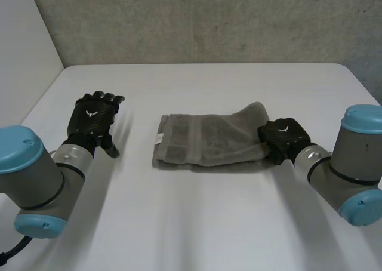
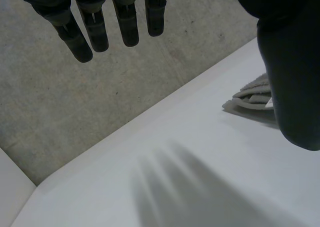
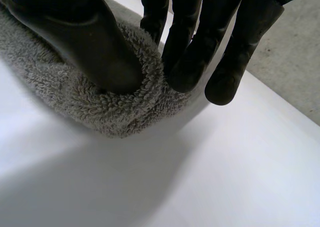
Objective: Fold the towel.
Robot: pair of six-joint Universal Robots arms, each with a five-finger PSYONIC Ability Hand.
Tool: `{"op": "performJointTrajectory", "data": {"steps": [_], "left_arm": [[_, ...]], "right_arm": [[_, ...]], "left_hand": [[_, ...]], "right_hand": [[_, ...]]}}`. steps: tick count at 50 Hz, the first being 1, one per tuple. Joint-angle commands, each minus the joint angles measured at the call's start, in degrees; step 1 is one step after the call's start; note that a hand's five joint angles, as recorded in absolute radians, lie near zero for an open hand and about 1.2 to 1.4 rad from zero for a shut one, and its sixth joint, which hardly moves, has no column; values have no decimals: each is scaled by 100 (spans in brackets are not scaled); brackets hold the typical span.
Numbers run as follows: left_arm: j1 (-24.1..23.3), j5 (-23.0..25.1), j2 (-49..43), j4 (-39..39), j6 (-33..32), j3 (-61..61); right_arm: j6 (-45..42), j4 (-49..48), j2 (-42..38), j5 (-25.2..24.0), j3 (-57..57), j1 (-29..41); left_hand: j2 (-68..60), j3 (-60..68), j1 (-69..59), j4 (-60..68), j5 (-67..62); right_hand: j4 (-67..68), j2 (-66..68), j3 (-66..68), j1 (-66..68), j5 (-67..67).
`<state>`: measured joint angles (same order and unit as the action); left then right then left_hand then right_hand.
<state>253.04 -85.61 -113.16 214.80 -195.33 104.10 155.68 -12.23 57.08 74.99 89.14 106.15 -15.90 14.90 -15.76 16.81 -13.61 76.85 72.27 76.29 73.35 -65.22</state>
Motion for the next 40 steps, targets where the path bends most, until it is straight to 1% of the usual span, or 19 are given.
{"op": "performJointTrajectory", "data": {"steps": [1,6,8,10,11,13,16,18,24,25,26,27,28,29,30,31,33,37,40], "left_arm": [[8,0,57,0,4,14],[-1,-18,92,-9,4,-30],[-10,-35,118,-9,30,-74],[-36,-35,153,-17,22,-118],[-71,-44,214,-17,30,-187],[-124,-44,285,-26,48,-267],[-159,-44,408,-88,101,-469],[-168,-53,435,-88,153,-583],[-300,-53,444,-264,558,-1058],[-352,-53,435,-377,671,-1189],[-352,-53,435,-378,672,-1190],[-370,-44,435,-500,785,-1312],[-370,-44,409,-614,899,-1426],[-370,-44,408,-615,901,-1427],[-379,-44,356,-728,1014,-1549],[-405,-44,321,-816,1128,-1672],[-466,-44,216,-869,1216,-1795],[-651,-44,-110,-984,1366,-2078],[-836,-44,-409,-1134,1445,-2297]], "right_arm": [[-82,27,127,235,-317,55],[-117,107,321,209,-802,249],[-152,142,312,130,-995,530],[-371,238,112,-71,-1607,1308],[-372,239,110,-72,-1611,1312],[-835,440,-458,-378,-2232,1925],[-1119,634,-734,-529,-2533,2147],[-1600,1159,-1285,-687,-3076,2497],[-1813,1856,-1903,-450,-3711,2789],[-1665,1917,-1929,-232,-3781,2780],[-1420,1891,-1851,48,-3773,2771],[-1418,1891,-1850,51,-3773,2771],[-1044,1839,-1685,347,-3755,2745],[-587,1769,-1404,567,-3677,2693],[-583,1768,-1402,570,-3676,2692],[-43,1655,-1115,726,-3528,2596],[484,1567,-851,780,-3300,2465],[1646,1390,-357,632,-2755,2078],[1869,1390,-303,570,-2657,1945]], "left_hand": [[484,-384,470,-575,1255],[501,-401,487,-592,1272],[501,-401,487,-592,1272],[501,-401,487,-592,1272],[501,-401,487,-592,1272],[501,-401,487,-592,1272],[484,-385,470,-575,1255],[484,-385,470,-575,1255],[451,-351,436,-541,1222],[434,-334,420,-525,1205],[434,-334,420,-524,1205],[434,-334,420,-524,1205],[434,-334,420,-524,1205],[434,-334,420,-524,1205],[434,-334,420,-524,1205],[417,-317,403,-508,1188],[384,-284,370,-474,1155],[367,-267,352,-457,1138],[350,-250,336,-440,1121]], "right_hand": [[315,773,371,665,-478],[315,773,371,665,-478],[315,773,371,665,-478],[315,773,371,665,-478],[315,773,371,665,-478],[315,773,371,665,-478],[315,773,371,665,-478],[315,773,371,665,-478],[315,773,371,665,-478],[-928,-470,-872,-578,765],[-4338,-3880,-4282,-3987,4175],[-4372,-3914,-4316,-4022,4210],[-6685,-6227,-6629,-6335,6522],[-6685,-6227,-6629,-6335,6522],[-6685,-6227,-6629,-6335,6522],[-6685,-6227,-6629,-6335,6522],[-6685,-6227,-6629,-6335,6522],[-6685,-6227,-6629,-6335,6522],[-6685,-6227,-6629,-6335,6522]]}}
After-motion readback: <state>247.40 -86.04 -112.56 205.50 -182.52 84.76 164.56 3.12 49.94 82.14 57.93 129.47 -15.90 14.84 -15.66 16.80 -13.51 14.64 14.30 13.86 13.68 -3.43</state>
